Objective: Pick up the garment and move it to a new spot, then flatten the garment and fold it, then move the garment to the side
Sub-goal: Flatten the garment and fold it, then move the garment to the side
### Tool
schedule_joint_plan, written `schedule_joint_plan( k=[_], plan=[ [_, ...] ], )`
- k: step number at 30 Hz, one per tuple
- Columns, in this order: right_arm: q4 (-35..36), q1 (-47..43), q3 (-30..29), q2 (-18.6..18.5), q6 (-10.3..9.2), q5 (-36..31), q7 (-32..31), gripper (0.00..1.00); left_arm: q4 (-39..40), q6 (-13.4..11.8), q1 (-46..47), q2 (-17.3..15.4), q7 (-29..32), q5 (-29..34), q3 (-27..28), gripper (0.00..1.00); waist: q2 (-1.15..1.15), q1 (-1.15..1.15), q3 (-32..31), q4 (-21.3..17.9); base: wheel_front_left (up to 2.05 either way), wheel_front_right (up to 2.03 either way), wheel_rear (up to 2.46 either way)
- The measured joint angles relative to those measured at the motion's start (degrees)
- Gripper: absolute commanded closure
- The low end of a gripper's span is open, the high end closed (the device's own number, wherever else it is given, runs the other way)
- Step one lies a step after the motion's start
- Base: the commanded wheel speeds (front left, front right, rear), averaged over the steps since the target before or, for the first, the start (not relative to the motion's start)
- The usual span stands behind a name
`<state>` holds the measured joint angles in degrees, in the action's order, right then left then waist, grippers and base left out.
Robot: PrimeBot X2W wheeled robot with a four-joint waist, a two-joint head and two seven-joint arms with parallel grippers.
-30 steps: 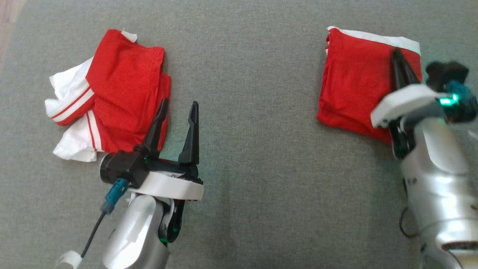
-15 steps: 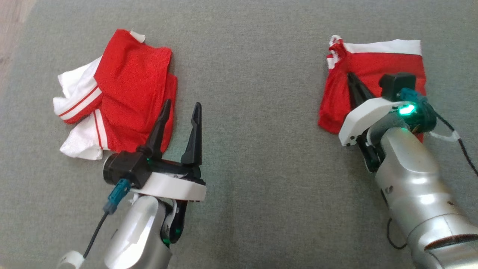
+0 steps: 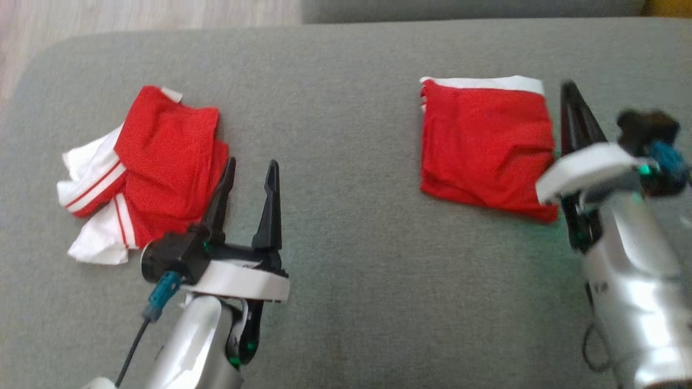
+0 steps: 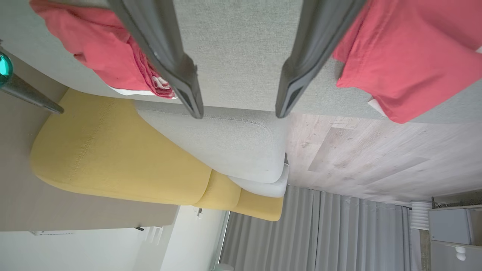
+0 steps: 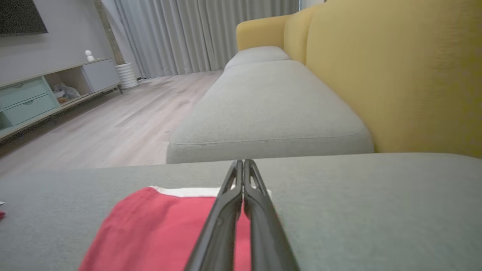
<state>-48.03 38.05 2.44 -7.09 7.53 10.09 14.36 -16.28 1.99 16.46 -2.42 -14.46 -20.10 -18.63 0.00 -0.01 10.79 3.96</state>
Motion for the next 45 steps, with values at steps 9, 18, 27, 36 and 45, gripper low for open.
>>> schedule_joint_plan(
  k=[9,18,27,36,45],
  plan=[
    [9.4,-15.0,-4.5,1.6,0.01,-2.5,0.0,0.0,-0.3,0.0,-2.3,0.0,0.0,0.0,0.3,0.0,0.0,0.0,-3.6,-3.1,0.0,0.0,0.0],
    [18.5,-23.5,-6.8,3.8,0.01,-3.1,-0.1,0.0,-1.1,0.0,-4.2,0.0,0.0,0.0,0.5,0.0,0.0,0.0,-4.7,-4.9,0.0,0.0,0.0],
    [22.2,-23.7,-6.4,4.0,0.01,-1.9,-1.5,0.0,-1.2,0.1,-4.2,0.0,0.0,0.0,0.6,0.0,0.0,0.01,-4.0,-5.1,0.0,0.0,0.0],
    [23.4,-23.2,-7.0,4.0,0.01,-2.6,-3.7,0.0,-1.1,0.4,-3.8,0.0,0.0,0.0,0.5,0.0,0.0,0.01,-2.1,-3.9,0.0,0.0,0.0],
    [17.9,-13.1,-9.5,4.0,0.01,-3.6,-10.8,0.0,-0.9,0.6,-0.9,0.0,0.0,0.6,0.1,0.0,0.0,0.02,2.4,-1.6,0.0,0.0,0.0]
  ],
)
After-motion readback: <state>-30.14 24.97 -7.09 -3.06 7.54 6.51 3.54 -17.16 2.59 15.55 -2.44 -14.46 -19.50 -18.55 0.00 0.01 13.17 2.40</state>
